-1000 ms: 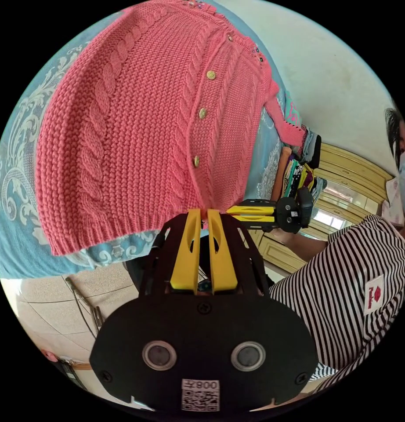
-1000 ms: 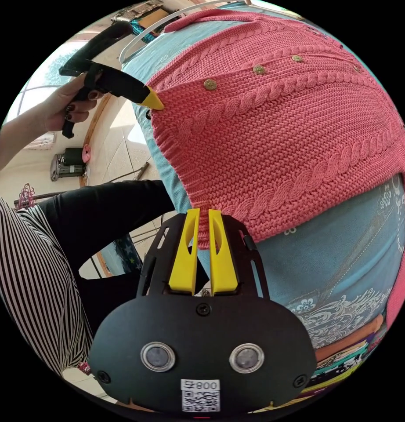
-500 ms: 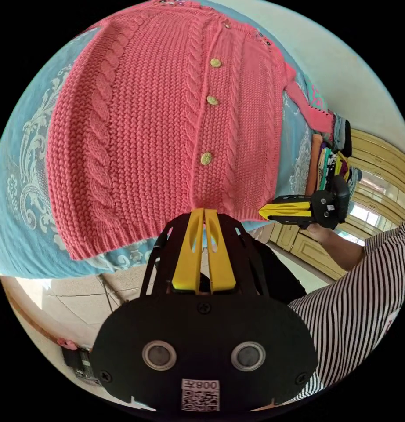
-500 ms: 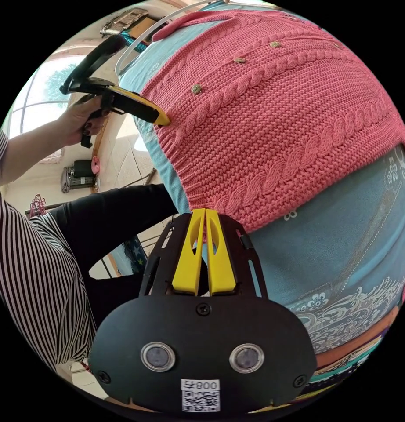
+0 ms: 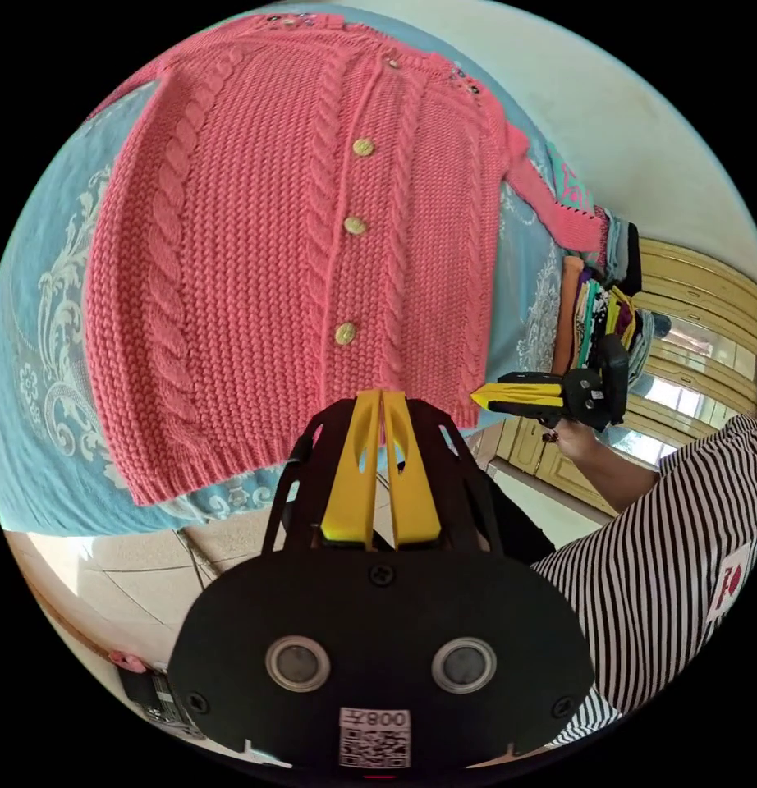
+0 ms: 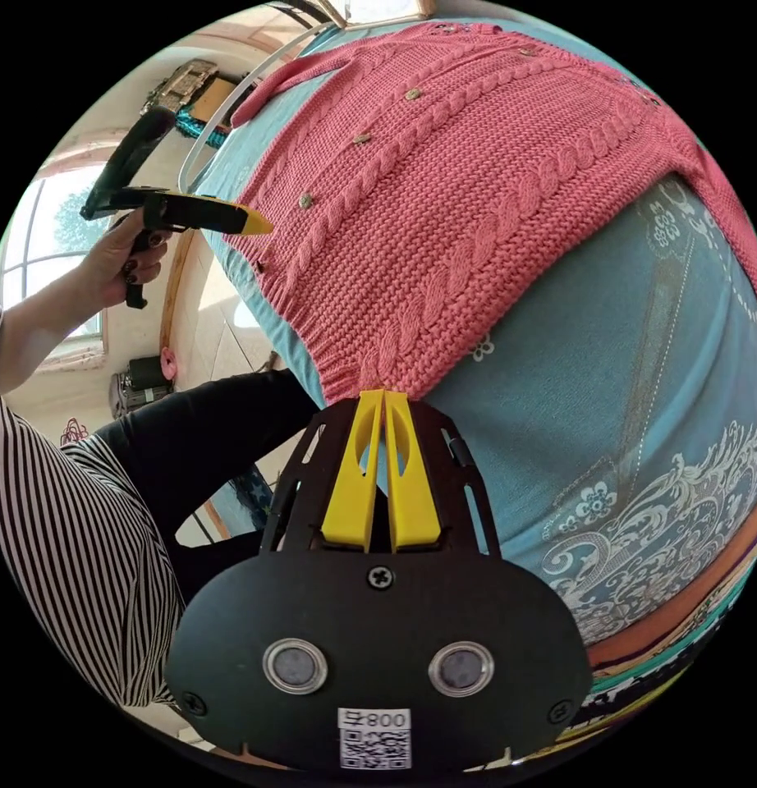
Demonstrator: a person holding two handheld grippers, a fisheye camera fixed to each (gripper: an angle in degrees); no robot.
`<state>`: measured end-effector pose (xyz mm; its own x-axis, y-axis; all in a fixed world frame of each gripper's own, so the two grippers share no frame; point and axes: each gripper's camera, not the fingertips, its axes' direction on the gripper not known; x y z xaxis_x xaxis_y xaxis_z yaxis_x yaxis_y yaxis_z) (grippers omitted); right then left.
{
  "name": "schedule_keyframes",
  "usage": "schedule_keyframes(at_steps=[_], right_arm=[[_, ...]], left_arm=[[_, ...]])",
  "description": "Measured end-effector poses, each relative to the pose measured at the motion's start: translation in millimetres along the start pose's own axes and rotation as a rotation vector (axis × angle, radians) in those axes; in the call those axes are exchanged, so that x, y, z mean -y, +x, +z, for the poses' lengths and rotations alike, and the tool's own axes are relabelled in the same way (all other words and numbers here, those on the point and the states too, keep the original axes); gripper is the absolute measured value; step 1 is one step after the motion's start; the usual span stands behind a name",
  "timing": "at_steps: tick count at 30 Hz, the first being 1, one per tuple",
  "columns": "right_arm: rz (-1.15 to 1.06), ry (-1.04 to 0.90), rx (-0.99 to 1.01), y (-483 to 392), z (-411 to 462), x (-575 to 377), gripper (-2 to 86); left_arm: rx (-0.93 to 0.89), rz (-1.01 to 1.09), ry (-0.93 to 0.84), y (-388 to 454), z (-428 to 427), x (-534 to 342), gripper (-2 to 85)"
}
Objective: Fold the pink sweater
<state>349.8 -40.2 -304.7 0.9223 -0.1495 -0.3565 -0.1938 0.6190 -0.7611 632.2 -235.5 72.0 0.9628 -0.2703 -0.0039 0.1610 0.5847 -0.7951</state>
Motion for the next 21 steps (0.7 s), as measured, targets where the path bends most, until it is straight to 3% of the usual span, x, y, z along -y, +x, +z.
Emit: schedule_keyframes(at_steps=[4,8,14,18,21], right_arm=[[0.176,0.129,0.030,37.3,-16.9,-43.3,0.9],[0.434,0.385,-0.216,102.0,-82.2,-100.3,3.6],[0.738,0.683,-0.590,185.5,-178.3,-186.4,7.2],[0.906,0.750,-0.591,231.3,-189.7,-220.4,9.6],[1.021,0.791,-0.457,261.3,-174.4,-243.0,10.2]], left_arm=[[-0.082,0.216,0.031,65.0,9.9,58.3,1.1],[-0.236,0.491,0.018,158.1,37.7,149.4,3.6],[-0.276,0.771,0.008,309.7,76.1,275.1,7.4],[-0.296,0.790,0.011,376.5,99.0,335.6,8.8],[-0.306,0.730,0.037,411.1,116.2,375.6,10.5]])
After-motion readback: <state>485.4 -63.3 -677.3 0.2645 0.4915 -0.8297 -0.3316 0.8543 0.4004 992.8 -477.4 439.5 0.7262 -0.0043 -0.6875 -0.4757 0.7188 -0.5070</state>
